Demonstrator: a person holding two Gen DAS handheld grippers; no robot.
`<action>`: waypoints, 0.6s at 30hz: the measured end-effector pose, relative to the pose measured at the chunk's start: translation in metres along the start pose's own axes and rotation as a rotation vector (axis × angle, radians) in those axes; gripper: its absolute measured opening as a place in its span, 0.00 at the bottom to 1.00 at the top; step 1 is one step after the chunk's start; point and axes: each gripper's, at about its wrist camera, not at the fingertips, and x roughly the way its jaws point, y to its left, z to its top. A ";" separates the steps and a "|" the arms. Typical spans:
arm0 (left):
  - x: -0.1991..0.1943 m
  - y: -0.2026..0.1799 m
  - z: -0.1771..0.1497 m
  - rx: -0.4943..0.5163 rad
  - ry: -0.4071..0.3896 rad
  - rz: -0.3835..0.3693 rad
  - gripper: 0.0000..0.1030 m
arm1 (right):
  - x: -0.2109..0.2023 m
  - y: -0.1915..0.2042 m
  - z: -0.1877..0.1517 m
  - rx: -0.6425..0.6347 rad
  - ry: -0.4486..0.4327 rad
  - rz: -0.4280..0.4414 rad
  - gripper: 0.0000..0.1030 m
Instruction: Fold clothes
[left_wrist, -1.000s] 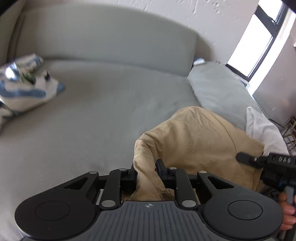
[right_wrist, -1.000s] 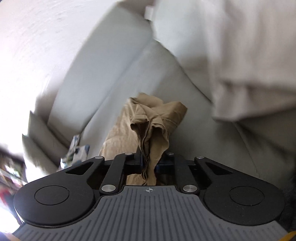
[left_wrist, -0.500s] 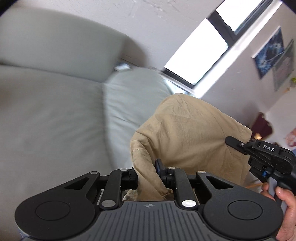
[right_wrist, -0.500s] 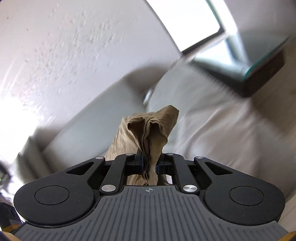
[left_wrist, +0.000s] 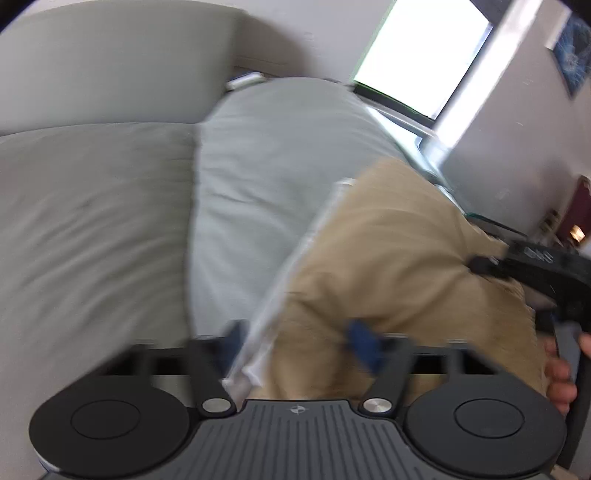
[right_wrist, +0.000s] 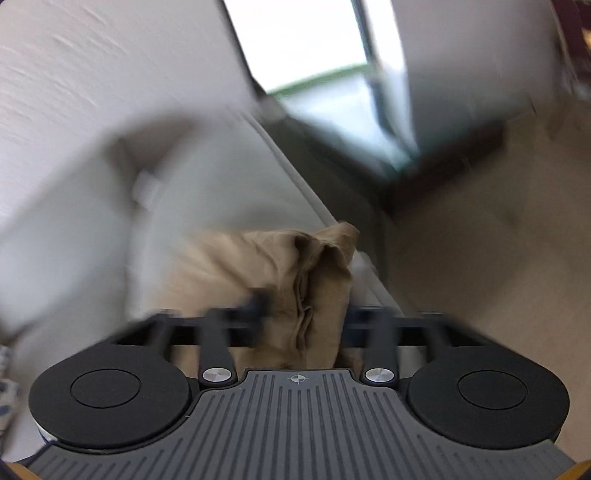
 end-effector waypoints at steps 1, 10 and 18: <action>-0.005 0.003 0.001 0.013 0.004 0.006 0.79 | -0.009 -0.004 -0.005 0.035 -0.011 0.014 0.72; -0.094 0.015 -0.008 0.182 0.078 0.210 0.83 | -0.131 -0.022 -0.057 0.282 -0.161 0.177 0.84; -0.177 0.015 -0.019 0.192 0.060 0.229 0.99 | -0.217 0.034 -0.105 0.251 -0.127 0.330 0.85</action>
